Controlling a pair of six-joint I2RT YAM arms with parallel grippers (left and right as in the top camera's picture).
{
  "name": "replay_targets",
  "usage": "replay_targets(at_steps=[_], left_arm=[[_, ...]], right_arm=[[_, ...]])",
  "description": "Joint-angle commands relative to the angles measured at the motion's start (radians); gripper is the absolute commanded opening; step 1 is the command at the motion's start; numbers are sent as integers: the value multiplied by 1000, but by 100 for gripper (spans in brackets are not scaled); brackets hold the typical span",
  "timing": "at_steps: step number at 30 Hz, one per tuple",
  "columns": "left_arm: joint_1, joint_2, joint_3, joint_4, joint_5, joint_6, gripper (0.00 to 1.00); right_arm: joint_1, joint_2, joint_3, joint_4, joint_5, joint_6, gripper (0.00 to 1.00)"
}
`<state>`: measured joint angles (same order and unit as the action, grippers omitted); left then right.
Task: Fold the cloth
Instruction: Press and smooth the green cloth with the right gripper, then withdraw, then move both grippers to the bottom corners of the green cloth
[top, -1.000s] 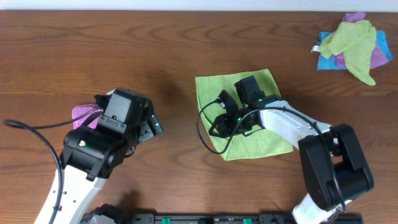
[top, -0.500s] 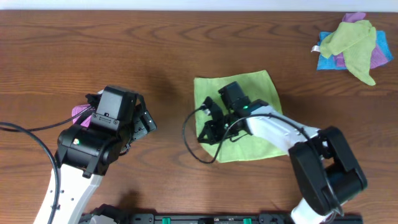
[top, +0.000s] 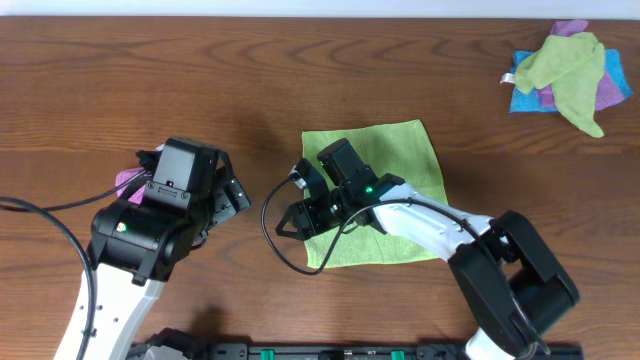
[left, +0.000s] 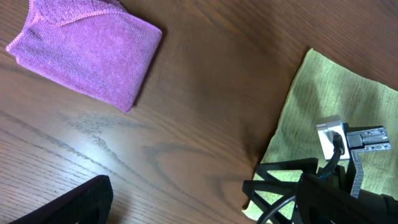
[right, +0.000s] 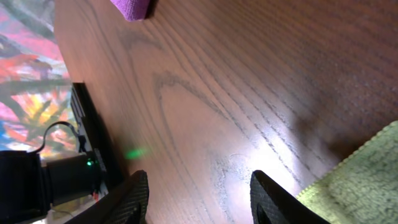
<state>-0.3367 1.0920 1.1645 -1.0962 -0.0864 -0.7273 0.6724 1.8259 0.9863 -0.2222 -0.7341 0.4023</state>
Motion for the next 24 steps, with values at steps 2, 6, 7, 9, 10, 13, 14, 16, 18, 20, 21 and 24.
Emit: replay_targets(at_steps=[2, 6, 7, 9, 10, 13, 14, 16, 18, 20, 21, 24], left_arm=[[5, -2, 9, -5, -19, 24, 95], [57, -22, 9, -20, 175, 20, 95], [79, -35, 9, -41, 196, 20, 95], [126, -76, 0, -89, 187, 25, 95], [150, -106, -13, -102, 199, 25, 95], [194, -206, -78, -88, 262, 16, 95], [200, -242, -110, -72, 281, 4, 95], [200, -323, -209, -17, 342, -52, 95], [199, -371, -308, 49, 422, -100, 95], [199, -389, -391, 124, 494, -129, 95], [199, -390, -422, 161, 528, -131, 95], [198, -383, -494, 269, 583, -134, 95]], right_arm=[[-35, -29, 15, -38, -32, 46, 55], [-163, -193, 18, -227, 104, -38, 57], [-195, -239, 18, -296, 161, -75, 58], [-275, -352, 18, -452, 271, -164, 60], [-307, -394, 18, -502, 299, -193, 60], [-416, -507, 14, -614, 326, -263, 61], [-447, -536, 10, -640, 327, -280, 61], [-514, -591, -17, -689, 327, -313, 62], [-554, -628, -63, -715, 326, -314, 62], [-572, -662, -121, -715, 310, -305, 62], [-578, -678, -148, -715, 308, -292, 62], [-594, -738, -218, -716, 307, -248, 62]])
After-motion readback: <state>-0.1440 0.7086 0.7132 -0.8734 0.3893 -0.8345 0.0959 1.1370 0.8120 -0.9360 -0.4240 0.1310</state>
